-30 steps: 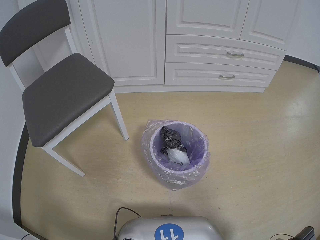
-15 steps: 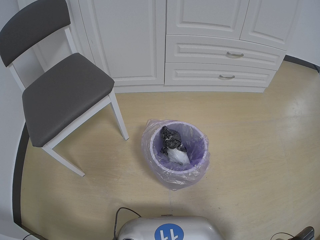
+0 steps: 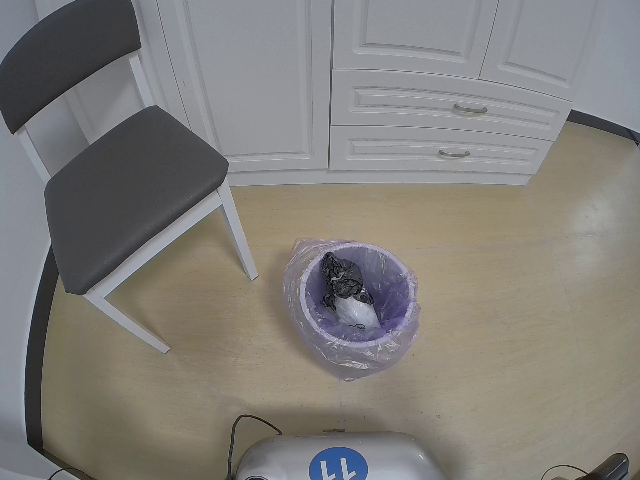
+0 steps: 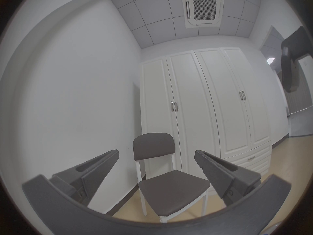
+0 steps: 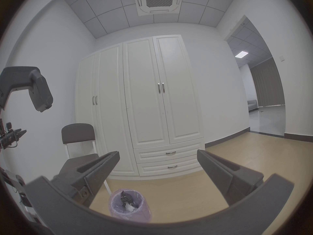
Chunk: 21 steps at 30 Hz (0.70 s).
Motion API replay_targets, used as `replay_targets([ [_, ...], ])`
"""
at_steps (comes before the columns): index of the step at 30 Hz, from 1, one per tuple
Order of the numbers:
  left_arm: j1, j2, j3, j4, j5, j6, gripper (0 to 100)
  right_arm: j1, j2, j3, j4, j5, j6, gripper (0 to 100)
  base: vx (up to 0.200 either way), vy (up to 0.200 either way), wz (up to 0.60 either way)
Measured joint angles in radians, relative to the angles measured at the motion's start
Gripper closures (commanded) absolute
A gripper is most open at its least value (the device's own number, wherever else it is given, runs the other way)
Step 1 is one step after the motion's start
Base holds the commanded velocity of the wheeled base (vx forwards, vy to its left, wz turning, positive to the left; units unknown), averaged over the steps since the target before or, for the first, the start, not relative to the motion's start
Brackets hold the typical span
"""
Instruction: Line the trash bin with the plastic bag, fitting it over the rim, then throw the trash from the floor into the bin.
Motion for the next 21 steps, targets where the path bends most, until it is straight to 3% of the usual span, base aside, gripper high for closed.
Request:
replay_targets([
  [8, 0.002, -0.008, 0.115, -0.015, -0.001, -0.002, 0, 0.000, 0.000, 0.011, -0.036, -0.020, -0.048, 0, 0.000, 0.000, 0.00],
  [15, 0.002, -0.009, 0.223, -0.010, -0.059, -0.037, 0, 0.000, 0.000, 0.160, -0.217, -0.022, -0.159, 0, 0.000, 0.000, 0.00],
  [21, 0.002, -0.009, 0.292, 0.179, -0.107, -0.131, 0, 0.000, 0.001, 0.309, -0.226, -0.020, -0.207, 0, 0.000, 0.000, 0.00],
])
